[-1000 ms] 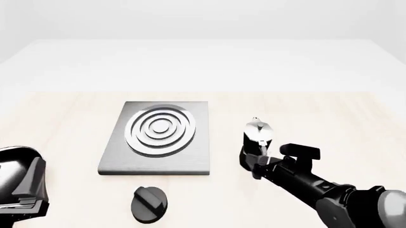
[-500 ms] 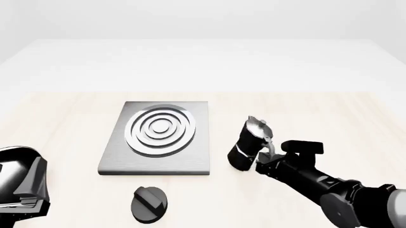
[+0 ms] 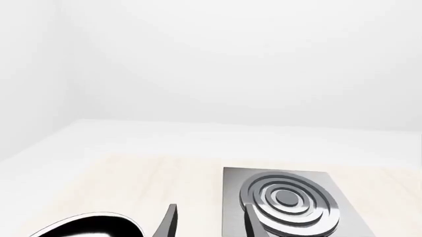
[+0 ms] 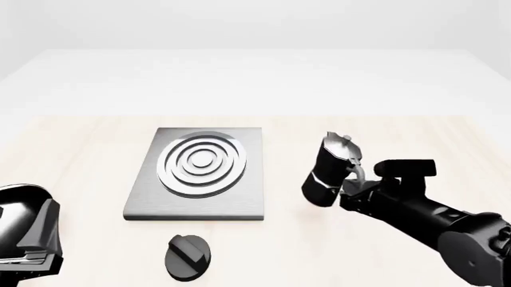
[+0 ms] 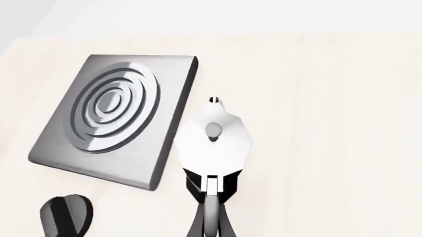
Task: Turn on the stove and put the moka pot on it.
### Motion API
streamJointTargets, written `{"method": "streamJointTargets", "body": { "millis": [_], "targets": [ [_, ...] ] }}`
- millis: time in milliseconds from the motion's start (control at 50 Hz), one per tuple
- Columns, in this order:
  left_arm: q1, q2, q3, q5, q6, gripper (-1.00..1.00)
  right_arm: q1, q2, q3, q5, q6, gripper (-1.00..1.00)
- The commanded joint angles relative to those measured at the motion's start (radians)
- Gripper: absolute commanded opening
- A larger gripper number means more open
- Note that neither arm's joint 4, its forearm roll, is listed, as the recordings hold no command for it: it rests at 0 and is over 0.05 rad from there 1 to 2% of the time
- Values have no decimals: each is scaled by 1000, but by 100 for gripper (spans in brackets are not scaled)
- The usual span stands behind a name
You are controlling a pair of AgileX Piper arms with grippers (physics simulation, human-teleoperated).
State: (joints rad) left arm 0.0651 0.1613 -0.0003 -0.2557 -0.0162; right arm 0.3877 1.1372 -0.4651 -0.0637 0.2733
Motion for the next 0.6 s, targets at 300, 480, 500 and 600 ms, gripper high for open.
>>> {"method": "streamJointTargets", "body": {
  "millis": [300, 480, 500, 600],
  "targets": [
    [-6, -4, 0, 5, 3, 100, 115, -30, -190, 228, -118, -100],
    [-3, -2, 0, 3, 0, 100, 138, 4, -306, 295, -180, -100],
    [-2, -2, 0, 3, -1, 100, 146, 6, -317, 301, -189, -100],
    [-3, -2, 0, 3, -1, 100, 160, 35, -365, 322, -244, -100]
  ]
}}
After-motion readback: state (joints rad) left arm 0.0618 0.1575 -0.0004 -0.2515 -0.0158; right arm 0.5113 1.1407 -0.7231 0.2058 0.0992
